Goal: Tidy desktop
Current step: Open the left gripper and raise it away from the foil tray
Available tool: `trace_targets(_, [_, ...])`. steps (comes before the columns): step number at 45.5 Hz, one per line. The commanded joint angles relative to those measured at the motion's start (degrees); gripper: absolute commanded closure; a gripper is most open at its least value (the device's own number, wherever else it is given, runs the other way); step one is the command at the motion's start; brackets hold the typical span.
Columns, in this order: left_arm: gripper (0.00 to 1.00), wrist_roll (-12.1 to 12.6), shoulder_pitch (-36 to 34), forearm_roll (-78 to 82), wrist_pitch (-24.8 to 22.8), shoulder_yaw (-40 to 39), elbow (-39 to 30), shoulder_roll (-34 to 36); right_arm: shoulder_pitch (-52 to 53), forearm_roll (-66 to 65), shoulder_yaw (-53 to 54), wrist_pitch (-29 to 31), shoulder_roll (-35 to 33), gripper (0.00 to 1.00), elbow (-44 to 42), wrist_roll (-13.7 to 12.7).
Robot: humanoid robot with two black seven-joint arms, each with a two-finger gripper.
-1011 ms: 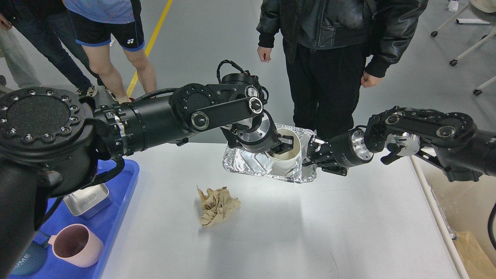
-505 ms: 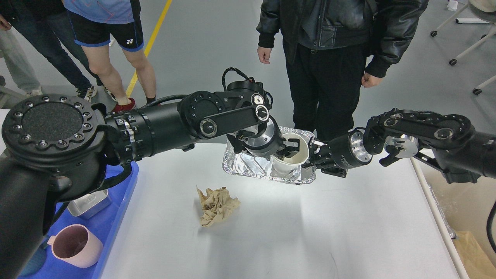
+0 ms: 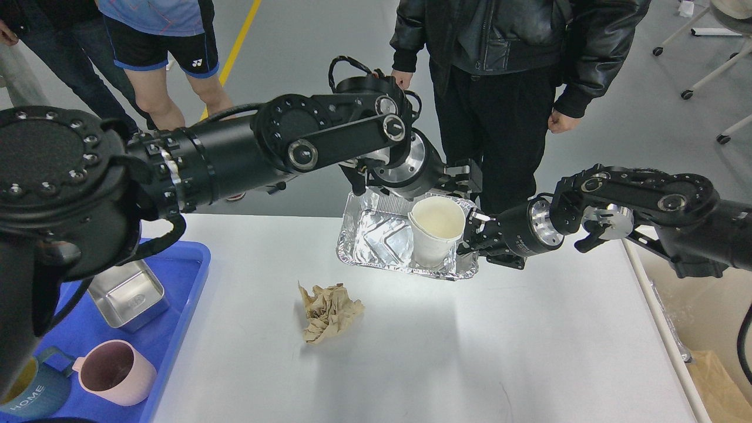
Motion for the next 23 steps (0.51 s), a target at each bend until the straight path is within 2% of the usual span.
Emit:
trace_targets(1, [0.06, -1.2, -2.86, -0.07, -0.52, -0.32, -3.63, 3.76, -0.02, 0.0, -0.01, 0.01, 0.1, 1.0, 0.0, 0.0])
trace_targets(7, [0.07, -1.38, -4.79, -0.07, 0.09, 0.03, -11.54, 11.93, 0.07, 0.0, -0.01, -0.08, 0.1, 1.0, -0.09, 0.0])
trace_targets(15, [0.07, -1.38, -5.06, 0.1, 0.27, 0.91, -22.88, 27.39, -0.02, 0.0, -0.01, 0.01, 0.19, 1.0, -0.09, 0.0])
trace_targets(23, [0.07, -1.55, -4.97, 0.28, 0.09, 3.46, -30.0, 42.34, -0.02, 0.0, -0.01, 0.01, 0.72, 1.0, -0.18, 0.0])
